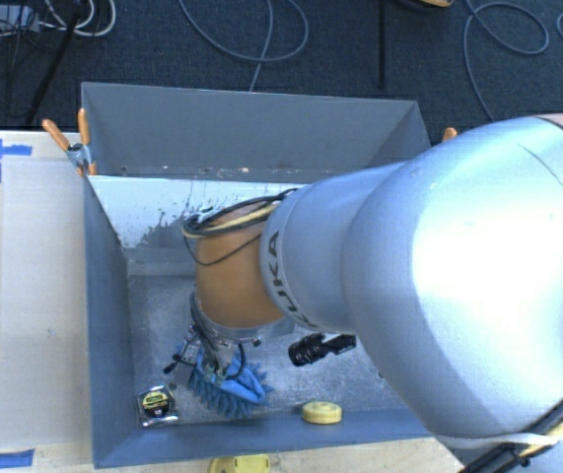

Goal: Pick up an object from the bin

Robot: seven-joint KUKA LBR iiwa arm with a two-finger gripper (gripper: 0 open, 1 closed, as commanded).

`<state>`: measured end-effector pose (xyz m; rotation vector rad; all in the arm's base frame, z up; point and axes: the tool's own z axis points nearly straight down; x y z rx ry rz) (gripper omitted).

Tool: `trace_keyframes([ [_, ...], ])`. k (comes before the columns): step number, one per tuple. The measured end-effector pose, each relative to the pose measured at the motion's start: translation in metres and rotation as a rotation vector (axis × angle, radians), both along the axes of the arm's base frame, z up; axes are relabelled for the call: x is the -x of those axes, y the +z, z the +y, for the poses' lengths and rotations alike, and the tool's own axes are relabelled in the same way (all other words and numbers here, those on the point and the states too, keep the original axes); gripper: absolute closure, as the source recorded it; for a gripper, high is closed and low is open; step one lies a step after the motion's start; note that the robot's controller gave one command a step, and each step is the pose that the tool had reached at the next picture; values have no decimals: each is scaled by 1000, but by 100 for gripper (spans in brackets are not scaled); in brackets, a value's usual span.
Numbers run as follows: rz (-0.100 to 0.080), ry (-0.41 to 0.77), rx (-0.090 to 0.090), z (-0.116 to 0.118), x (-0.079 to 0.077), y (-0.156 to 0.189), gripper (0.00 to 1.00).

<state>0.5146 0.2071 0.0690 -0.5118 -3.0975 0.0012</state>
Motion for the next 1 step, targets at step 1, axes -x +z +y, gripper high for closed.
trace_keyframes([
  [1, 2, 13, 0, -9, -13, 24, 100],
])
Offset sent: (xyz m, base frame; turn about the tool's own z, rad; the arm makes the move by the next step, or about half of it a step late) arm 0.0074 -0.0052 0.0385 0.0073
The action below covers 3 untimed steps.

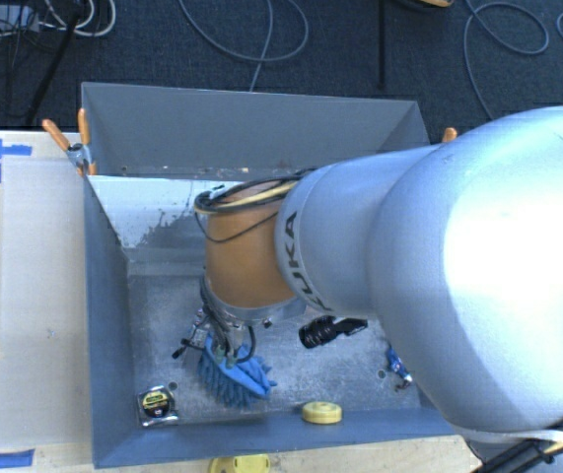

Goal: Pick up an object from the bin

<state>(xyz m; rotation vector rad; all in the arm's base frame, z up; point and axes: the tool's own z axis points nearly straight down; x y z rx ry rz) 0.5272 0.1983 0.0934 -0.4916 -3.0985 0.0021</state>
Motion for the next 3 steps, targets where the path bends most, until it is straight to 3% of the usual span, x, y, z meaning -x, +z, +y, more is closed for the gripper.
trace_keyframes([
  [1, -4, -12, -1, 0, -1, 14, 100],
  [2, 3, -23, 2, 2, 9, 52, 100],
  [3, -6, -41, -2, 15, -8, 78, 100],
])
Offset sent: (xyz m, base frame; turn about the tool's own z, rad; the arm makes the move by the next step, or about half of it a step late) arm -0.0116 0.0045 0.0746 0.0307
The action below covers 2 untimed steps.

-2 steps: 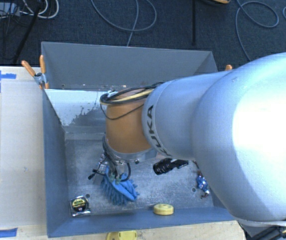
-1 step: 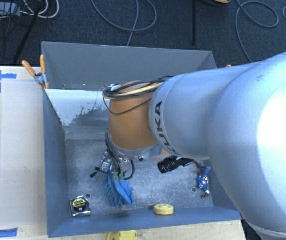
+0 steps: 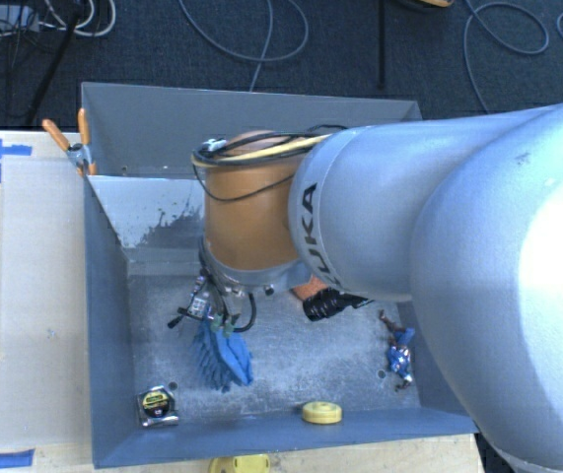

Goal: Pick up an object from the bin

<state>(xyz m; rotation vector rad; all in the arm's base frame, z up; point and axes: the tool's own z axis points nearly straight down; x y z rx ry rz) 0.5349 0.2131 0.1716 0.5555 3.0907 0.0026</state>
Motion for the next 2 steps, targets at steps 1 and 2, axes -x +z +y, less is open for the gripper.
trace_keyframes([
  [1, 9, -32, 4, -2, 10, 51, 100],
  [2, 5, -34, 2, -2, 9, 64, 100],
])
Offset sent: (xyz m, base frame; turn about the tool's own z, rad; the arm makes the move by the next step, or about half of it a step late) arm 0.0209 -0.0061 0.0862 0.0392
